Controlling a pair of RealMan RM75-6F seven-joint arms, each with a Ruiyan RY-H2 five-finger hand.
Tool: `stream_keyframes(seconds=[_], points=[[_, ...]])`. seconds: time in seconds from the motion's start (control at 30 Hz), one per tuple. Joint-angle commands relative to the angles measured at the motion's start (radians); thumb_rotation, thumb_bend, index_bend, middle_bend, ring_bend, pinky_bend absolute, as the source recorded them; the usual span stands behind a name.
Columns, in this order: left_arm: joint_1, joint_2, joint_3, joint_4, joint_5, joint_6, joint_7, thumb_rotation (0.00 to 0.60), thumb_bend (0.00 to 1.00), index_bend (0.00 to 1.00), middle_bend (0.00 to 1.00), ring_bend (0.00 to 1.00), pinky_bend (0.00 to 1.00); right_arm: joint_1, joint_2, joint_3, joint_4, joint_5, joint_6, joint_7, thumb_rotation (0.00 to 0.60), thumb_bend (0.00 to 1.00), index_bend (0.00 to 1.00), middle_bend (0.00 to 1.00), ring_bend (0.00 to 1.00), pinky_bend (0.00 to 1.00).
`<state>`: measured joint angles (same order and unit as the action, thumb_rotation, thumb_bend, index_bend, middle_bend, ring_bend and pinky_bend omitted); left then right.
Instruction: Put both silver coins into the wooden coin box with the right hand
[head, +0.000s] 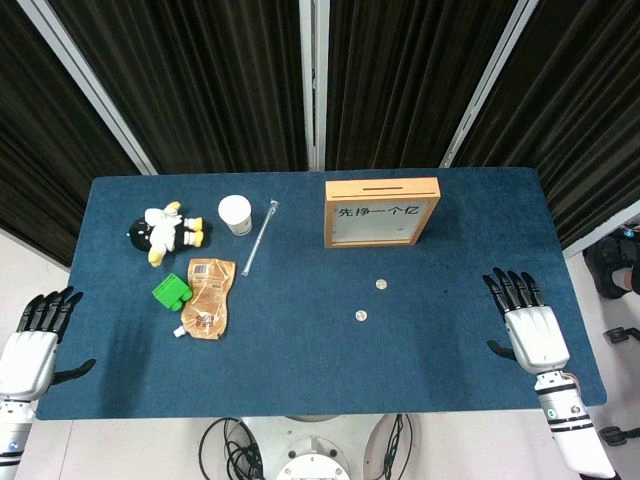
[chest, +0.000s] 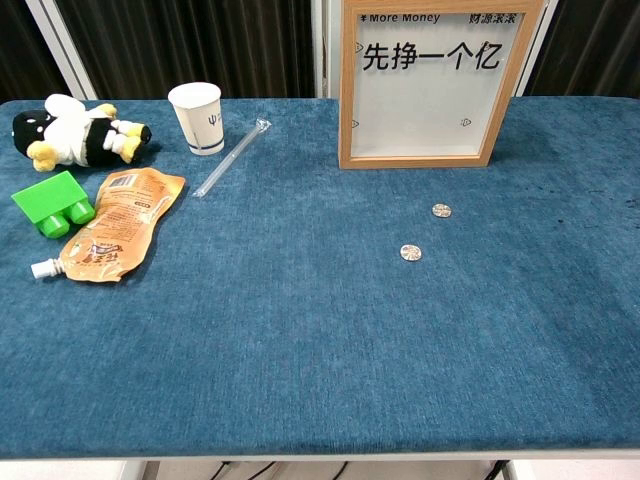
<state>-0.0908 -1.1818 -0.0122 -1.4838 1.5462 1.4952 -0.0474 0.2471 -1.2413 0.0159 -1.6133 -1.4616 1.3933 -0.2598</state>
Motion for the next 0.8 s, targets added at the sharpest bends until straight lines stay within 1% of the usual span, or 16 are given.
stream_keyframes(seconds=[0.03,0.3,0.4,0.6,0.7,0.8], points=[[0.0,-0.002,0.0,-0.001,0.002,0.002,0.0,0.6,0.09,0.06,0.01,0.0,0.0,-0.004,0.0,0.001,0.001,-0.002,0.0,0.006,0.6,0.0,0.0,0.0,0.0,0.0],[0.0,0.0,0.003,-0.006,0.001,-0.004,0.01,0.6,0.09,0.06,0.01,0.0,0.0,0.014,-0.015,-0.002,0.0,-0.028,-0.043,0.001,0.6,0.0,0.0,0.0,0.0,0.0],[0.0,-0.001,0.003,0.003,-0.004,-0.007,0.004,0.6,0.09,0.06,0.01,0.0,0.0,0.043,-0.035,-0.005,0.001,-0.049,-0.087,-0.017,0.6,0.0,0.0,0.0,0.0,0.0],[0.005,-0.007,0.004,0.019,-0.007,-0.003,-0.018,0.6,0.09,0.06,0.01,0.0,0.0,0.131,-0.096,0.013,0.0,-0.064,-0.209,-0.082,0.6,0.0,0.0,0.0,0.0,0.0],[0.008,-0.006,0.004,0.017,-0.002,0.005,-0.021,0.6,0.09,0.06,0.01,0.0,0.0,0.183,-0.138,0.033,0.005,-0.062,-0.269,-0.116,0.6,0.02,0.0,0.0,0.0,0.0],[0.01,-0.002,0.002,0.009,-0.006,0.007,-0.019,0.6,0.09,0.06,0.01,0.0,0.0,0.23,-0.184,0.052,0.029,-0.05,-0.323,-0.139,0.6,0.09,0.0,0.0,0.0,0.0]])
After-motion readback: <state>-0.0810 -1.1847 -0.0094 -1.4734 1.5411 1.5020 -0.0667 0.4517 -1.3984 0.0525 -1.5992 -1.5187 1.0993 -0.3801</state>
